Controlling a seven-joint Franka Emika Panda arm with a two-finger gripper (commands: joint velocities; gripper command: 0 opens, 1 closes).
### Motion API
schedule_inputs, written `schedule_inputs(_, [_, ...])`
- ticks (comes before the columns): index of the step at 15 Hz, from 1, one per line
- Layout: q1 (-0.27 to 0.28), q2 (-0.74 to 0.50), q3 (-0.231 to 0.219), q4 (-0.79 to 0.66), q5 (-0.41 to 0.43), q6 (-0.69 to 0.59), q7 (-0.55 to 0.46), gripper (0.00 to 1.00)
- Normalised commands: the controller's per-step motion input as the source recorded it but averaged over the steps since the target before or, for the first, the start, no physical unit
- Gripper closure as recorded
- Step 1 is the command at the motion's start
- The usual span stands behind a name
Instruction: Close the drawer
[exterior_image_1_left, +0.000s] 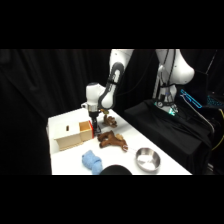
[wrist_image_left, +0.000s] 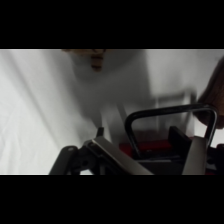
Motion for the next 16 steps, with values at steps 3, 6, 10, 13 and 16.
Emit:
schedule_inputs(3, [0.127, 0.09, -0.094, 0.38, -0.134, -0.24, 0.05, 0.00])
schedule_inputs(6, [0.146, 0.15, -0.109, 0.45, -0.129, -0.27, 0.07, 0.00])
schedule_inputs(10, [0.146, 0.28, -0.108, 0.60, -0.123, -0.32, 0.09, 0.00])
schedule_inputs(13, [0.143, 0.31, -0.096, 0.64, -0.131, -0.33, 0.10, 0.00])
schedule_inputs(16, [0.139, 0.22, -0.096, 0.55, -0.140, -0.28, 0.11, 0.00])
